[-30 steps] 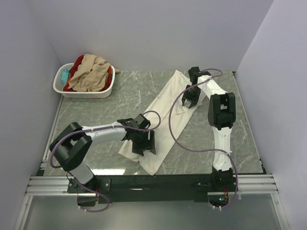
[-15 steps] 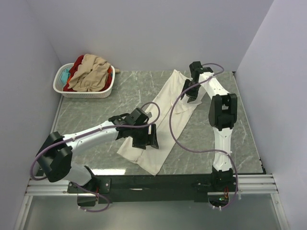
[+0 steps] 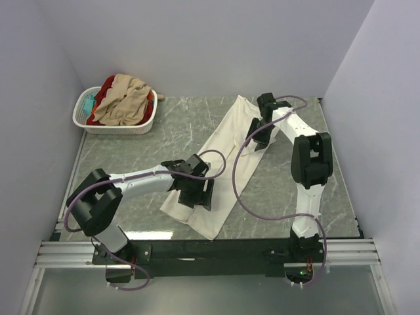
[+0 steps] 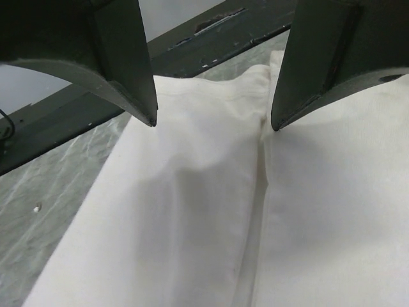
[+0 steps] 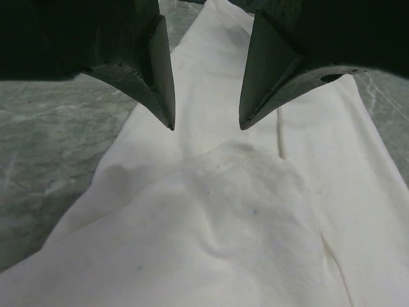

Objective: Fold and stack the t-shirts
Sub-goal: Fold the tshirt

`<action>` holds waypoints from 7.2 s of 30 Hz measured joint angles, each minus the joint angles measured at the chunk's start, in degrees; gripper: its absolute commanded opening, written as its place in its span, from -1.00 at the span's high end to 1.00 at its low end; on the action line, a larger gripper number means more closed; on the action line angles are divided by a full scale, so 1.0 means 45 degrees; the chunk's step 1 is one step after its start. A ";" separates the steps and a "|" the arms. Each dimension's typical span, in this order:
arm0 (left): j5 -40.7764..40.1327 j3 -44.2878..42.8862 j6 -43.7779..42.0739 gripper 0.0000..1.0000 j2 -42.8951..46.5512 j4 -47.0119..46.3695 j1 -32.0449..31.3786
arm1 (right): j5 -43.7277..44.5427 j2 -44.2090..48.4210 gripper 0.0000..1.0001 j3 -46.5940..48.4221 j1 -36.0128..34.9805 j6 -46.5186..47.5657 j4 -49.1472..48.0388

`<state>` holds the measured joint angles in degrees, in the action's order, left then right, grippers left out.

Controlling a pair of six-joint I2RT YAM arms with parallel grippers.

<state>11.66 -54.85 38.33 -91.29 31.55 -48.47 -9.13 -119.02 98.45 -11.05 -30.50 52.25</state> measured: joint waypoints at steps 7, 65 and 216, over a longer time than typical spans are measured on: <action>0.0408 0.0121 -0.0141 -0.54 -0.0296 -0.0330 0.0000 | 0.0019 -0.1438 -0.03 0.0228 -0.0350 -0.0651 -0.0141; -0.0384 0.3191 0.0631 -0.50 0.5955 0.1423 0.2992 | 0.1345 0.9826 -0.08 -1.1414 -0.8563 -0.5843 -0.1545; 0.1360 -0.8869 -0.0102 0.99 -0.6081 0.0053 0.5212 | 0.3871 0.4881 1.00 -0.5391 -0.2045 -0.3041 -0.0869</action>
<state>17.78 -94.76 37.87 -118.65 31.79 -25.02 8.29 -97.06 74.19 -20.25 -44.18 48.34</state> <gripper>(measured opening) 0.023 0.072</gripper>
